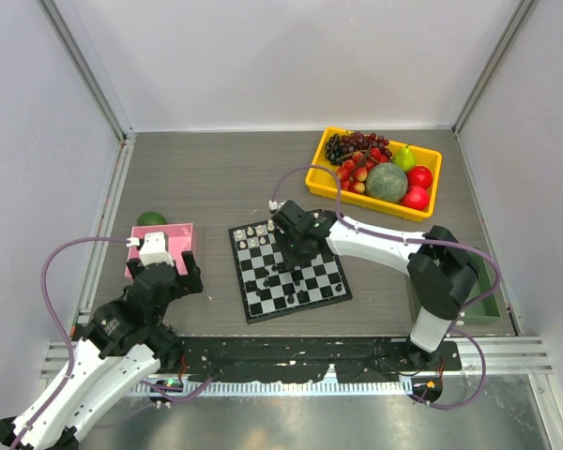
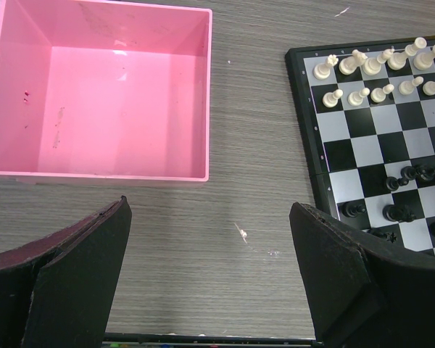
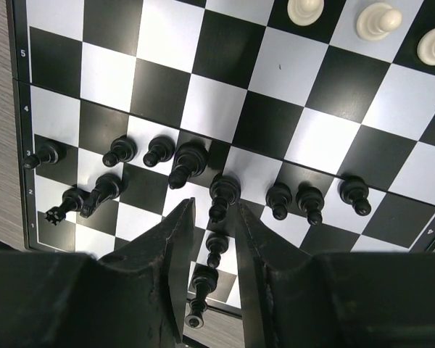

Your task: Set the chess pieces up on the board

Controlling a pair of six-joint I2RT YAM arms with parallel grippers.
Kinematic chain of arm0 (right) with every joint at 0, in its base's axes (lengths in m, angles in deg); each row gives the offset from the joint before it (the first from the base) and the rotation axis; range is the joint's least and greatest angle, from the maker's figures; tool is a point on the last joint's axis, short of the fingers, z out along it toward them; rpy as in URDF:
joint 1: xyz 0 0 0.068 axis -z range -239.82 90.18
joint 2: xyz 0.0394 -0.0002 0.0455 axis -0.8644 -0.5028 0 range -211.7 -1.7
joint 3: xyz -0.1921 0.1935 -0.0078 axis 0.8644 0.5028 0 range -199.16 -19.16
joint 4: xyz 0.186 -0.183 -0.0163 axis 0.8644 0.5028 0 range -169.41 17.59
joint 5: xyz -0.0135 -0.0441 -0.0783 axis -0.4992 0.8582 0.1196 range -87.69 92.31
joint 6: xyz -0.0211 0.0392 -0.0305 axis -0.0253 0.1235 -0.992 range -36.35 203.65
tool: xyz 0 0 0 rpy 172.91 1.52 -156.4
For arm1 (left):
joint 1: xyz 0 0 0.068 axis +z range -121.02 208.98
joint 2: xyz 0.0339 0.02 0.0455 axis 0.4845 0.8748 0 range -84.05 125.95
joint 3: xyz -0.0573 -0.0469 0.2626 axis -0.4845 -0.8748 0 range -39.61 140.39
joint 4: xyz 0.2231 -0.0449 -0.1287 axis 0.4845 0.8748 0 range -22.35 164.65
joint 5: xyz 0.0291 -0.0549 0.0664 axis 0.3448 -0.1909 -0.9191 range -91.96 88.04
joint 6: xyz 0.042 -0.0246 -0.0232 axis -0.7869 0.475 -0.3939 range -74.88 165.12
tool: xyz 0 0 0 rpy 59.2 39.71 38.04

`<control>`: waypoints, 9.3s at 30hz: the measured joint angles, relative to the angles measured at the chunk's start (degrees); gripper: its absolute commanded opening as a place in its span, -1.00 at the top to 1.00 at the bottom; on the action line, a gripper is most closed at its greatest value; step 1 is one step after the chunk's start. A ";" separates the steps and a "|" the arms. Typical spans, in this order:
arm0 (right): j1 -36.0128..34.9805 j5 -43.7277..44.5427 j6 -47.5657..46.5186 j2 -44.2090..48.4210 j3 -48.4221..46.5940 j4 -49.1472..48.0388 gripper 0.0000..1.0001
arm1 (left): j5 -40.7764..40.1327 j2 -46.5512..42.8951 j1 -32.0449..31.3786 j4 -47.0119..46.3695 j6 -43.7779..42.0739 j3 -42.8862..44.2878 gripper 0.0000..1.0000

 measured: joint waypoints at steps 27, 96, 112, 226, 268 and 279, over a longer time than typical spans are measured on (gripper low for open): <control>0.00 0.02 -0.94 -2.54 -1.49 1.36 0.46 | 0.00 0.00 0.00 0.00 0.00 0.00 -0.98; -3.13 0.72 6.27 19.06 21.70 -1.11 0.65 | 0.02 -0.37 0.00 0.00 0.00 0.00 -0.98; -3.21 0.72 6.45 19.39 20.65 -0.37 0.19 | 0.00 -0.39 0.00 0.00 0.00 0.00 -0.98; -2.10 0.90 -0.90 -6.54 -6.23 0.81 0.69 | -0.02 -0.74 0.00 0.00 -0.09 -0.02 -0.98; -14.49 1.31 4.79 4.04 6.16 -0.57 0.70 | -0.02 -1.03 0.00 0.00 -0.09 -0.02 -0.98; -14.80 1.09 4.76 3.02 5.88 -1.38 0.60 | -0.02 -1.03 0.00 0.00 -0.09 -0.02 -0.98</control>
